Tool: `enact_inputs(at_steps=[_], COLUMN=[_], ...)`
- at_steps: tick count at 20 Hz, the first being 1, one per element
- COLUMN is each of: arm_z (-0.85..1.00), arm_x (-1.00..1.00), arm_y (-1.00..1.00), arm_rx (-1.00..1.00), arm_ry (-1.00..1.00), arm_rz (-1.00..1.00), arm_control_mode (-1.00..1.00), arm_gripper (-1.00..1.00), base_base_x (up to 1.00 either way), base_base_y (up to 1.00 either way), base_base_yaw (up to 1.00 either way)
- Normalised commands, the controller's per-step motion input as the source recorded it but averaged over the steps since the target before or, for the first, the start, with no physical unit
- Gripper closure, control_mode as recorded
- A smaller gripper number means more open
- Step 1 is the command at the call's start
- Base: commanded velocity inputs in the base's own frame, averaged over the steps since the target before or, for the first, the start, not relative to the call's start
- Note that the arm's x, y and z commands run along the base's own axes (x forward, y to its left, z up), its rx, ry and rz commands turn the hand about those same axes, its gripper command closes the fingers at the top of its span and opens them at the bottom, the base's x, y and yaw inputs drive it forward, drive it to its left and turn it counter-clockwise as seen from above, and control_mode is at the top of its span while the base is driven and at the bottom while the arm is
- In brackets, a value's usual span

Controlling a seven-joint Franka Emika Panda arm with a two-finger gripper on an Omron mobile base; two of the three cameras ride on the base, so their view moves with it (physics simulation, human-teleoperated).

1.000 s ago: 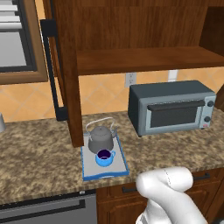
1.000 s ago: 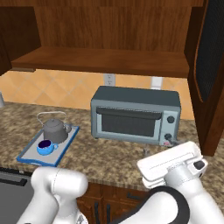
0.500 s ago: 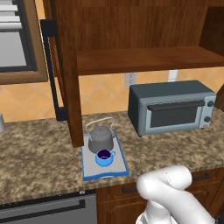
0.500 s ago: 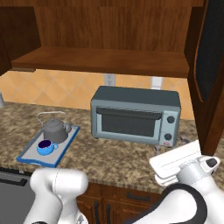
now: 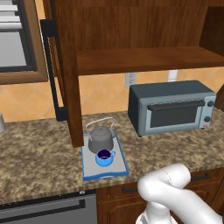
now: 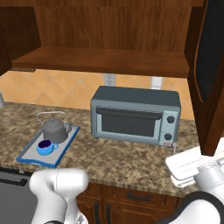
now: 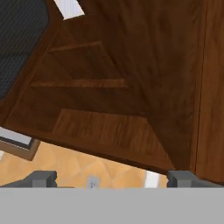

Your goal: Pick the kettle from the counter and place it on the tray. Then pick the mug from the cabinet and place it on the tray. Then close the cabinet doors.

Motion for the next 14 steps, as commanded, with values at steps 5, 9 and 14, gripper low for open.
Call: enact_inputs(at_steps=[5,9,14], arm_z=[0.37,0.44,0.38], arm_x=[-0.07,0.00,0.00], arm_y=[-0.28,-0.05,0.00], arm_rx=[-0.05,-0.11,-0.21], arm_ry=[-0.10,-0.14,-0.18], arm_rz=[-0.04,-0.03,0.00], arm_control_mode=[-1.00,-1.00,-1.00], arm_gripper=[-1.00,-1.00,-1.00], base_base_x=[0.00,0.00,0.00], base_base_y=[0.00,0.00,0.00], base_base_yaw=[0.00,0.00,0.00])
